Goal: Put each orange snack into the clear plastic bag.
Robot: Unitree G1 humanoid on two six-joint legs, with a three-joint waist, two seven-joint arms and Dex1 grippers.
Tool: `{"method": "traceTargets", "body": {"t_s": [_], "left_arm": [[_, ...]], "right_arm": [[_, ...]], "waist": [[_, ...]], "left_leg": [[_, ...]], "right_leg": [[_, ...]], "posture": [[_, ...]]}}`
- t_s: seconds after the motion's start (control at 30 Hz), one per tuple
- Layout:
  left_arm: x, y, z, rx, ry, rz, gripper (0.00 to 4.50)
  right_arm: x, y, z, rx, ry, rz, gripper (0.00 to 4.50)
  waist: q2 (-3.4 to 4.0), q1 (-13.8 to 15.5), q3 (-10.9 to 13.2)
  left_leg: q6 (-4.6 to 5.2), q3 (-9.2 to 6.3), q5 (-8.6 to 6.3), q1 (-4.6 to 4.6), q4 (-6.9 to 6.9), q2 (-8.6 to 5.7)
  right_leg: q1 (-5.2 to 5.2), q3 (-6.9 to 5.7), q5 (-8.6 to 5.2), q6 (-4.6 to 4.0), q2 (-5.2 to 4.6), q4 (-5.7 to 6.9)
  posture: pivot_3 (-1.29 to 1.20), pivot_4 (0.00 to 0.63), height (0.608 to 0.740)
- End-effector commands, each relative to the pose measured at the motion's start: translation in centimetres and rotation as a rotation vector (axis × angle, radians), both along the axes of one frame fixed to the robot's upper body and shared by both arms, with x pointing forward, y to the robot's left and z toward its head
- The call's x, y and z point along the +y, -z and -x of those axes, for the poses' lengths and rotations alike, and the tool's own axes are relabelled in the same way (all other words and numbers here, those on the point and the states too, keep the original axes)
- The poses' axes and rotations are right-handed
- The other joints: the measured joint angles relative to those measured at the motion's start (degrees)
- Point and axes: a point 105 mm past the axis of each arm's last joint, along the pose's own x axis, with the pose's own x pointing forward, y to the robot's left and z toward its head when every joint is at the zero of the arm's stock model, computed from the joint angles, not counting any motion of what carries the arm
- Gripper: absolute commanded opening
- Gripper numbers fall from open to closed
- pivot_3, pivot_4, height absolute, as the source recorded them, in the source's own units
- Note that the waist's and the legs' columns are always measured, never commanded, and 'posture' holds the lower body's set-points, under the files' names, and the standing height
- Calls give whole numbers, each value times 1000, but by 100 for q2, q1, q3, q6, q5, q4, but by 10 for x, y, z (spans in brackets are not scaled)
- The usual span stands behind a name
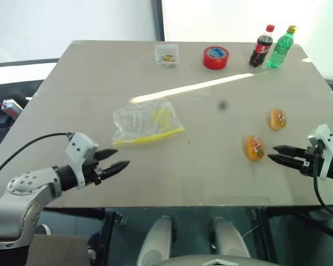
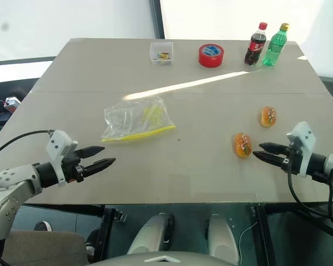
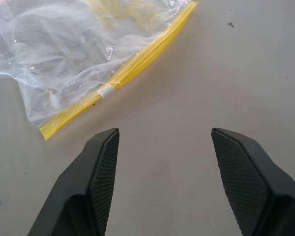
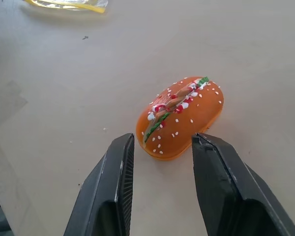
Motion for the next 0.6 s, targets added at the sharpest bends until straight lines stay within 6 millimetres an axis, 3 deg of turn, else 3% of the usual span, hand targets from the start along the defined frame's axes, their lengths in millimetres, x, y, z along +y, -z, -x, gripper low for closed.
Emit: {"method": "traceTargets", "body": {"t_s": [0.03,0.6], "left_arm": [[-5,-10,4,-44,19,13,3186],[-10,-9,-3,-62,13,43,3186]], "right_arm": [[-7,-11,2,-36,-5,31,1881],[-10,-12,2,-42,5,59,1881]], "waist": [[0,0,0],[0,0,0]], "left_leg": [[0,0,0,0,0,0],[0,1,0,0,0,0]], "right_leg": [[0,0,0,0,0,0],[0,0,0,0,0,0]], "posture": [[0,150,740],[0,150,740]]}}
